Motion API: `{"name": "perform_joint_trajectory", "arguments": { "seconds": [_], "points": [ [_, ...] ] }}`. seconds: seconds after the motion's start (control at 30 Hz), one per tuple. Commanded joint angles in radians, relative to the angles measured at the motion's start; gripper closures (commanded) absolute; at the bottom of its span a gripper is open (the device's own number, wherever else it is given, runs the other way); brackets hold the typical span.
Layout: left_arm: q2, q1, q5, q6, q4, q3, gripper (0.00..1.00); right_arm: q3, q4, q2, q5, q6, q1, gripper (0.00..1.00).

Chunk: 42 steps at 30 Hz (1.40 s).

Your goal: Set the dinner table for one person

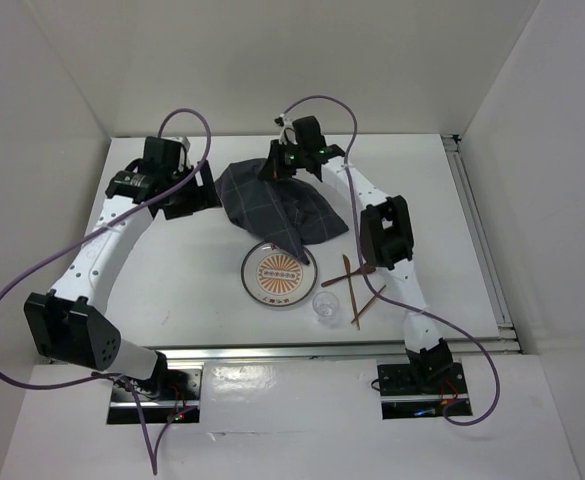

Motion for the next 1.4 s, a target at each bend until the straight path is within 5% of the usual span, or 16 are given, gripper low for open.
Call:
{"name": "perform_joint_trajectory", "arguments": {
  "seconds": [0.0,0.3,0.43,0.57,0.8,1.07,1.37],
  "points": [
    [0.037,0.053,-0.003,-0.001,-0.004,0.113,0.11,-0.044,0.070,-0.202,-0.098,-0.043,0.034,1.00],
    [0.128,0.274,0.163,-0.055,-0.053,0.300,0.11,-0.352,0.003,-0.420,-0.063,-0.267,0.287,1.00],
    [0.137,0.372,0.267,-0.075,-0.043,0.288,0.11,-0.471,-0.048,-0.497,0.086,-0.384,0.419,0.99],
    [0.178,0.408,0.346,-0.066,-0.043,0.279,0.11,-0.560,-0.085,-0.594,0.169,-0.383,0.447,0.70],
    [0.254,0.386,0.364,-0.047,-0.066,0.231,0.12,-0.725,0.029,-0.808,0.191,-0.275,0.295,0.41],
    [0.208,0.349,0.366,-0.026,-0.020,0.066,0.15,-0.774,-0.104,-0.811,0.261,-0.127,0.145,0.44],
    [0.275,0.057,0.288,-0.024,-0.061,0.118,0.16,-0.877,-0.217,-0.777,0.251,0.027,-0.025,0.25]
  ]
}}
